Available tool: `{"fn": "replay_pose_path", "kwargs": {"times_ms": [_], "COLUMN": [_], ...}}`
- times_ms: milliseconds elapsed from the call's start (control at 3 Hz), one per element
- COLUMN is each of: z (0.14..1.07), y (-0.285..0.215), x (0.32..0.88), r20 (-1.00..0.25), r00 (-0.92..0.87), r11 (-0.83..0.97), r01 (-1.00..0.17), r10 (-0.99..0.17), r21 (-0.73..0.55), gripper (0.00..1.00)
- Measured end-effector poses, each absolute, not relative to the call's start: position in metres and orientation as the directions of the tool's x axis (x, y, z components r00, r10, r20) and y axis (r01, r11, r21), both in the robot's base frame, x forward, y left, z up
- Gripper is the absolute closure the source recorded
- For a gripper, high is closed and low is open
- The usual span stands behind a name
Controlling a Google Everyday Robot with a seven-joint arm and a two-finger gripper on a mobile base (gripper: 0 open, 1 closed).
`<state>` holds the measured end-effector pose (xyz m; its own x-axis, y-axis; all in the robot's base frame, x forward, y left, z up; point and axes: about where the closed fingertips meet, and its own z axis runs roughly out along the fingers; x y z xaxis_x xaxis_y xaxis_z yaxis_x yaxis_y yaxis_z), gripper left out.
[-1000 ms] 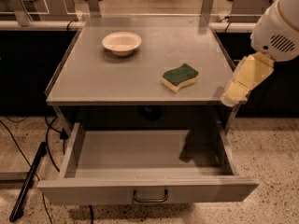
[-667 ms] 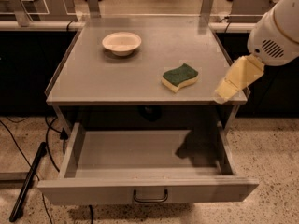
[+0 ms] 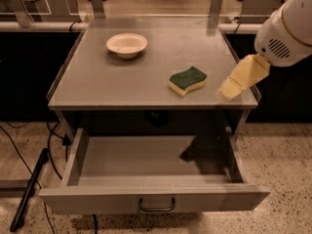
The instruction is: Place sponge into top drawer
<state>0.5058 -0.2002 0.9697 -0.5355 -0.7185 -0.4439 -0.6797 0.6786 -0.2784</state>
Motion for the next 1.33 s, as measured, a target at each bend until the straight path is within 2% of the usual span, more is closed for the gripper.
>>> {"fn": "replay_pose_path", "kwargs": {"times_ms": [667,1333], "z": [0.95,0.938], "y": [-0.192,-0.179], "x": [0.545,0.583], "r20": [-0.566,-0.633], "r00": [-0.558,-0.542], "r11": [0.77,0.8], "r01": [-0.591,-0.558], "r10": [-0.606,-0.552], "r21": [-0.241,-0.22], "gripper": [0.0,0.0]}}
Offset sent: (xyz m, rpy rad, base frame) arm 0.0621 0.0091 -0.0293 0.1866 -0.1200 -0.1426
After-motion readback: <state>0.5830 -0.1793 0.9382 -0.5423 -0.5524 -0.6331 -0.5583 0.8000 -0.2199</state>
